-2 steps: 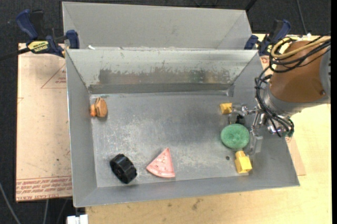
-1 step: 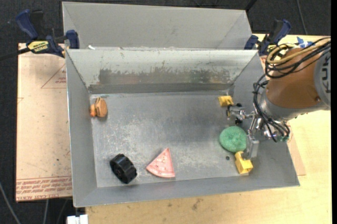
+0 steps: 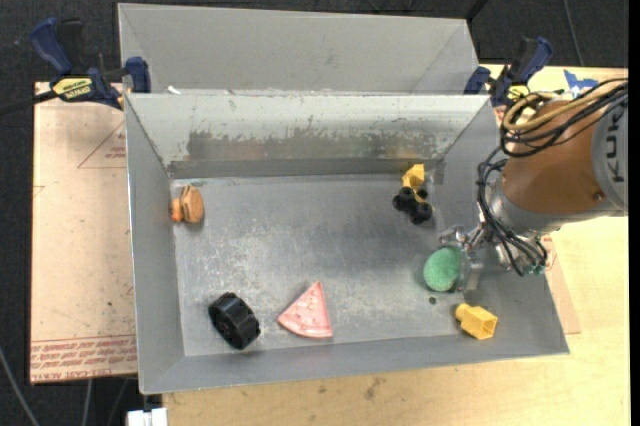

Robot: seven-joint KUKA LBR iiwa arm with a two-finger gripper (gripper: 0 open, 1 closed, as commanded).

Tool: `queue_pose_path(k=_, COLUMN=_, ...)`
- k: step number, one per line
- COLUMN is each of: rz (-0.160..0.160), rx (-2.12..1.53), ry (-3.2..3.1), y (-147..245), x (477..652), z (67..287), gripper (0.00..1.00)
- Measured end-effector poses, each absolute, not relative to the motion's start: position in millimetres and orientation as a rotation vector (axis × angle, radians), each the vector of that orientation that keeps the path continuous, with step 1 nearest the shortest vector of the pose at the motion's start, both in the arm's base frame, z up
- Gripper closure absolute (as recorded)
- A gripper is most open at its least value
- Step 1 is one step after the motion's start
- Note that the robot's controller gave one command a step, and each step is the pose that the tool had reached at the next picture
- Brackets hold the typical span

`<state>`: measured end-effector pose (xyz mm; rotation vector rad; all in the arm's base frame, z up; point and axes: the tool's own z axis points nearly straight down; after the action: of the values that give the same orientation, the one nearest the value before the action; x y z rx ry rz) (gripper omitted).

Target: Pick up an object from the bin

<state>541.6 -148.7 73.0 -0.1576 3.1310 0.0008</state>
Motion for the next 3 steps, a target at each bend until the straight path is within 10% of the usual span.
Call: queue_pose_path(k=3, rz=0.004, rx=-0.160, ry=3.139, y=-147.9, x=539.5, z=86.0, gripper=1.00)
